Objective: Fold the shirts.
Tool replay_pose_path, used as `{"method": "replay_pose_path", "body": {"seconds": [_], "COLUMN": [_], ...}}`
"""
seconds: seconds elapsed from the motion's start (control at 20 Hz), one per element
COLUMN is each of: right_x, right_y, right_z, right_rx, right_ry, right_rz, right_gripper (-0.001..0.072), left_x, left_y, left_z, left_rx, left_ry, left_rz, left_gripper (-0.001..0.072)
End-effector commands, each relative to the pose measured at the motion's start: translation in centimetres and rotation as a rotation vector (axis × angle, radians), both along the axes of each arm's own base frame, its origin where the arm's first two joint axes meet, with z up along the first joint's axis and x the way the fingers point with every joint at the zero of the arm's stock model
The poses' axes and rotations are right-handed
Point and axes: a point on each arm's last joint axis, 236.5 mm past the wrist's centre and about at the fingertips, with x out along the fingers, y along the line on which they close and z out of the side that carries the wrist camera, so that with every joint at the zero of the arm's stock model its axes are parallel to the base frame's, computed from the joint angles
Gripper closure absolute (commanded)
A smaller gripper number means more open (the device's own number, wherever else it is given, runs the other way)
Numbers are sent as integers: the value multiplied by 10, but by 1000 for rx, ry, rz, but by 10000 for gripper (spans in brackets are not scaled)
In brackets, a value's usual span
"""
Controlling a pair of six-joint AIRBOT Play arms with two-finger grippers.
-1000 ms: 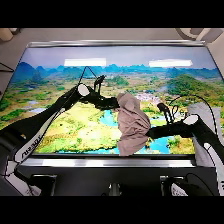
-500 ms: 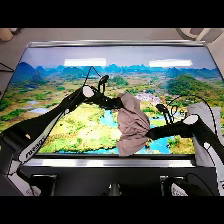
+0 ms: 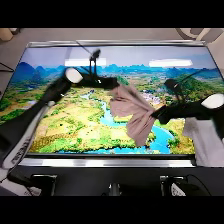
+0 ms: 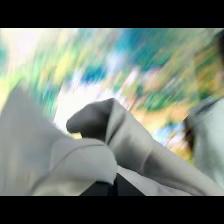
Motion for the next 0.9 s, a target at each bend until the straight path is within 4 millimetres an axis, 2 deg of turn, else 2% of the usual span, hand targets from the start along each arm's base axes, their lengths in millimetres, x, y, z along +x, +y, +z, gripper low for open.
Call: {"method": "replay_pose_path", "body": {"seconds": [0.0,0.05,0.1,0.15,0.2,0.25,0.35,0.4,0.5,0.65,0.75,0.85], "right_x": [5,-4,-20,-38,-55,-69,-85,-90,-92,-86,-65,-37], "right_y": [1,0,1,1,3,5,10,12,13,-3,-10,-13], "right_z": [177,229,276,310,330,339,334,322,287,219,175,121], "right_rx": [-61,-73,-78,-73,-68,-50,-13,-10,-39,-113,-121,-93], "right_ry": [-478,-627,-761,-854,-907,-921,-858,-795,-641,-317,-136,30], "right_rz": [23,2,-20,-41,-51,-63,-71,-55,-11,4,4,-1], "right_gripper": [685,685,685,685,684,684,684,684,684,684,684,684], "left_x": [-44,-72,-100,-127,-151,-168,-188,-189,-175,-133,-99,-65], "left_y": [39,59,77,93,108,120,137,141,148,156,145,133], "left_z": [215,272,313,343,365,379,387,383,361,311,256,186], "left_rx": [-112,-158,-190,-215,-245,-265,-241,-217,-145,-46,52,154], "left_ry": [-519,-635,-727,-790,-818,-829,-845,-828,-751,-577,-480,-358], "left_rz": [-10,18,44,60,81,102,125,137,180,282,278,265], "left_gripper": [679,679,679,679,679,679,679,679,679,679,679,678]}}
